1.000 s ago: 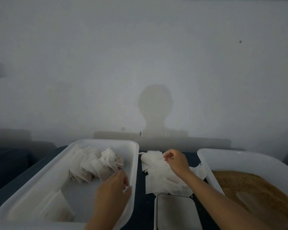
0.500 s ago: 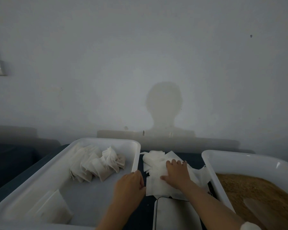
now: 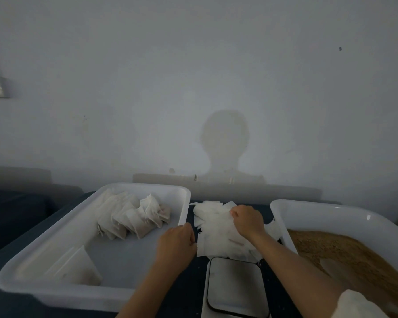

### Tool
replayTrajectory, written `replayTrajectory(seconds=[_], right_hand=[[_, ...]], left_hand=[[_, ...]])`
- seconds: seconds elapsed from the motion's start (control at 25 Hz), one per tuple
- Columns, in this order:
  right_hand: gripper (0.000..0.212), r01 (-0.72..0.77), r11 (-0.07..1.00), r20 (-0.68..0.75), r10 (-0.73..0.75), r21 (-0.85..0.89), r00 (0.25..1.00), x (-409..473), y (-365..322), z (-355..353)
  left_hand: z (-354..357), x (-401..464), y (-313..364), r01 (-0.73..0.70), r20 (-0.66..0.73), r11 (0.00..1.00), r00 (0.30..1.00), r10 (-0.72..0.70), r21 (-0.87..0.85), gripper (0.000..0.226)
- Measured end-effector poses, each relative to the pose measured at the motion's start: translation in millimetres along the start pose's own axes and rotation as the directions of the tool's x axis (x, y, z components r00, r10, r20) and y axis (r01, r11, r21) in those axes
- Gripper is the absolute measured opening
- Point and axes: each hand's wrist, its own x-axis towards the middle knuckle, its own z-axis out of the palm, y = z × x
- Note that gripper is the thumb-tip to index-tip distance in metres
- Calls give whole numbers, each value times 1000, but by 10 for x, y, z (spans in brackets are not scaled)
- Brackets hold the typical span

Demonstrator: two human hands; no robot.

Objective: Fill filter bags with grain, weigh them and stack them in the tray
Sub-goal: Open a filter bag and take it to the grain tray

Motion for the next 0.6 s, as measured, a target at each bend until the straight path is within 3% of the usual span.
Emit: replayTrajectory(seconds=[0.2,0.32,0.4,0.52,0.6], right_hand=[[39,-62,997,270,70,-40,960,-85,139,4],[43,-66,997,146,70,-30,987,-142,125,13],[42,-82,991,-28,86,108,996,-149,27,-191],[36,-66,881,-139,147,469,979,-224,-75,-648],[32,-38,713,-82,133,700,988,-385,-34,-930]], left_hand=[[39,2,110,0,-19,1000,1000,0,11,15],[57,-34,138,3,-7,1000,1000,-3,14,13],[52,-39,171,4,-9,999,1000,-5,-32,10],[12,-7,338,63,40,920,998,-52,-387,20],[-32,14,530,194,184,691,979,-89,-696,43]])
